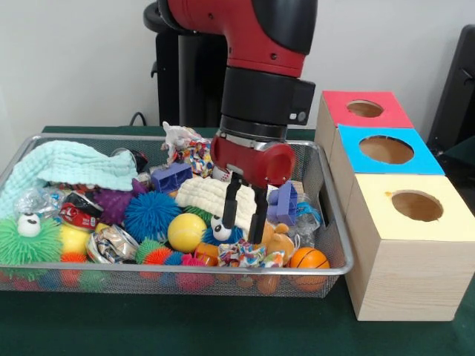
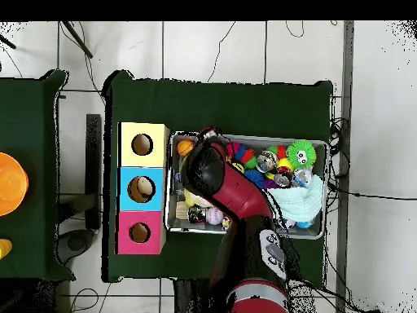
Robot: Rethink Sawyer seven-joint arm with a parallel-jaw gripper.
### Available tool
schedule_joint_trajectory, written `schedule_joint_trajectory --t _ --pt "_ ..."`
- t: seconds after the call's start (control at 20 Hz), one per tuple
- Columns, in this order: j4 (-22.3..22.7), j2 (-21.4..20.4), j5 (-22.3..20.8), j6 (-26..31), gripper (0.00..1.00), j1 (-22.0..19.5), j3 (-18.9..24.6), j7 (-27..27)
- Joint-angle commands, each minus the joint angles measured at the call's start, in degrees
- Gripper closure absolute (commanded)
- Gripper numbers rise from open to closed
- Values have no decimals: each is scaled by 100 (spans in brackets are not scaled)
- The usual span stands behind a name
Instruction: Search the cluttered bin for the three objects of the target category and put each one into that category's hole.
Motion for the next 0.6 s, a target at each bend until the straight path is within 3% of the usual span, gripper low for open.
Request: schedule_joint_trajectory --t 0.05,0.35,0.6 --pt "198 281 816 191 0 460 -86 1751" --pt "-22 466 1077 755 0 800 -486 1741" --pt "-56 605 1210 903 0 938 -471 1681"
